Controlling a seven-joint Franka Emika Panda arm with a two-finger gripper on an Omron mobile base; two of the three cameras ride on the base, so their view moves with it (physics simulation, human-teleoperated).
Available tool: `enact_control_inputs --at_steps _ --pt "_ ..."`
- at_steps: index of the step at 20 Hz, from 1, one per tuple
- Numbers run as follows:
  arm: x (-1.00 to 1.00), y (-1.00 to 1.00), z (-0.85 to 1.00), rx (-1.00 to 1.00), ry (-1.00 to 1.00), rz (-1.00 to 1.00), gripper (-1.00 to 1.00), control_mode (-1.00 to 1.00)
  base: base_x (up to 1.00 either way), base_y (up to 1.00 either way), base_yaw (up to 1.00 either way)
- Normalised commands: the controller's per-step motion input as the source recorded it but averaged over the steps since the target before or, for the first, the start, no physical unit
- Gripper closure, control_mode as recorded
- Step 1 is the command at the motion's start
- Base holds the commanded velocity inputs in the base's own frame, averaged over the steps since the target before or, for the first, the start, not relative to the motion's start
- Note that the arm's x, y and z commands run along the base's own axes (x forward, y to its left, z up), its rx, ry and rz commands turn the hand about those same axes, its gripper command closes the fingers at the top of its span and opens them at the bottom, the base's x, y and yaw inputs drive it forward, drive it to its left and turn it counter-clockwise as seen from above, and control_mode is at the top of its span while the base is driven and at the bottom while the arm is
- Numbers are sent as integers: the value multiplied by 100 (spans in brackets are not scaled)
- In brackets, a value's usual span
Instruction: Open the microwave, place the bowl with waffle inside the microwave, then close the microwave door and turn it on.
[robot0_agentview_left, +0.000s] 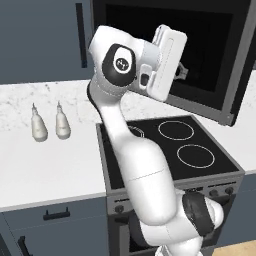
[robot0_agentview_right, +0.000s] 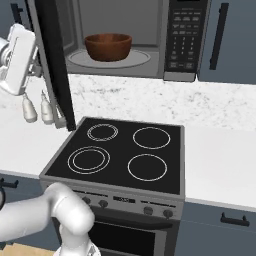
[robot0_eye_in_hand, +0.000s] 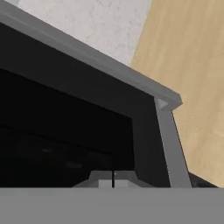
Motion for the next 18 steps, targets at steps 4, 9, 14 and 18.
enact_control_inputs --at_steps 4,9,14,18 --pt "95 -64 0 1 0 17 100 -100 0 0 0" --pt "97 -75 0 8 0 32 100 -100 0 0 0" --pt "100 -69 -6 10 0 45 100 -100 0 0 0" --pt "100 -47 -17 7 0 51 100 -100 0 0 0"
